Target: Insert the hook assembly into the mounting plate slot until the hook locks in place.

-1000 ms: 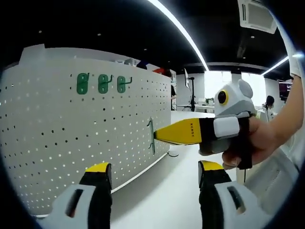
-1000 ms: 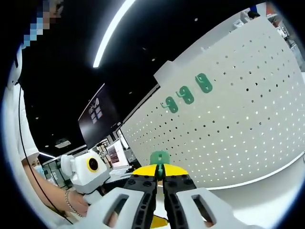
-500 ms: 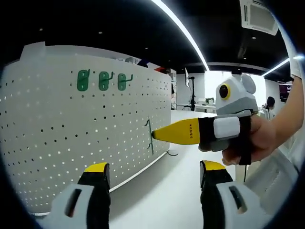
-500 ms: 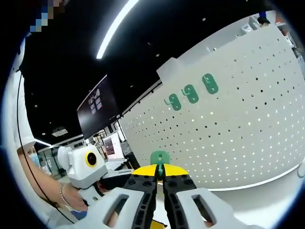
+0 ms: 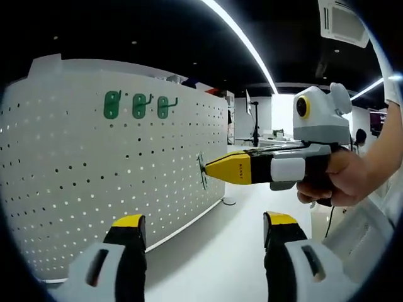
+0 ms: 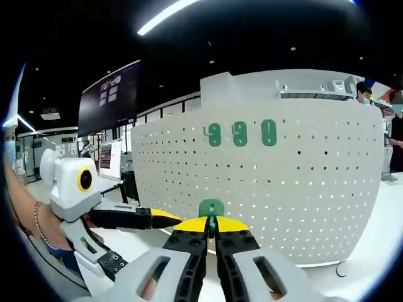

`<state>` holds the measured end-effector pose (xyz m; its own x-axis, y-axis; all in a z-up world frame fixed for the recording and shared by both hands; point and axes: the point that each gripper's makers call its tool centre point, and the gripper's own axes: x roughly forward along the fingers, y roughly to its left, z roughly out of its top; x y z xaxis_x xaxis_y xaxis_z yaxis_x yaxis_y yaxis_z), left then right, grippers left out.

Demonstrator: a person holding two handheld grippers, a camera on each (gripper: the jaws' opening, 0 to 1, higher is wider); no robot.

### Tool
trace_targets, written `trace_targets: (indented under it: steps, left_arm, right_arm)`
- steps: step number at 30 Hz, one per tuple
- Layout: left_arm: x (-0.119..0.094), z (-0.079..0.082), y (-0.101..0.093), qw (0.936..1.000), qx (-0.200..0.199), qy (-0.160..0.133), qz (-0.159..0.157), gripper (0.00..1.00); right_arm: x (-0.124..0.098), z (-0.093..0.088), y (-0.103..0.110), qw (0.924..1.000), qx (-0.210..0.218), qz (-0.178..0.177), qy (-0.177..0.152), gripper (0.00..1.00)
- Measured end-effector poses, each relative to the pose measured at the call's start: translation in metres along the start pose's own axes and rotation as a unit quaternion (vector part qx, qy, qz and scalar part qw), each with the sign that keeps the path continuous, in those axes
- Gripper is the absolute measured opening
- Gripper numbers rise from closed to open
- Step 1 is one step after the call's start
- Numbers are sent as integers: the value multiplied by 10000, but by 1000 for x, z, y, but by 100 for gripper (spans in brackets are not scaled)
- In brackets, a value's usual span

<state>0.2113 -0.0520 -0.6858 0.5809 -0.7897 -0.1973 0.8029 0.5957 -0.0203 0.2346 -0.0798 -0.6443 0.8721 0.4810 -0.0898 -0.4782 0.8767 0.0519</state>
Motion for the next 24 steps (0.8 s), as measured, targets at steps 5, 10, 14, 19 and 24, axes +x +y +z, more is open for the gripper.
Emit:
trace_targets:
  steps: [5,10,14,19,24]
  left_arm:
    - [-1,0,0,10000,-8,-3,14,77]
    - [-3,1,2,10000,-11,-21,44,77]
    - [-5,1,4,10000,-38,-35,77,77]
    - [-7,0,6,9999,-49,-33,112,77]
    - [-10,-1,7,9999,-53,-33,153,77]
  right_arm:
    - [3,4,-2,10000,-26,-3,-10,1]
    - [5,10,-12,9999,-6,-131,-32,1]
    - [8,17,-23,9996,-15,-262,-73,1]
    - [12,26,-35,9990,-29,-435,-134,1]
    - [15,34,-48,9981,-39,-578,-195,1]
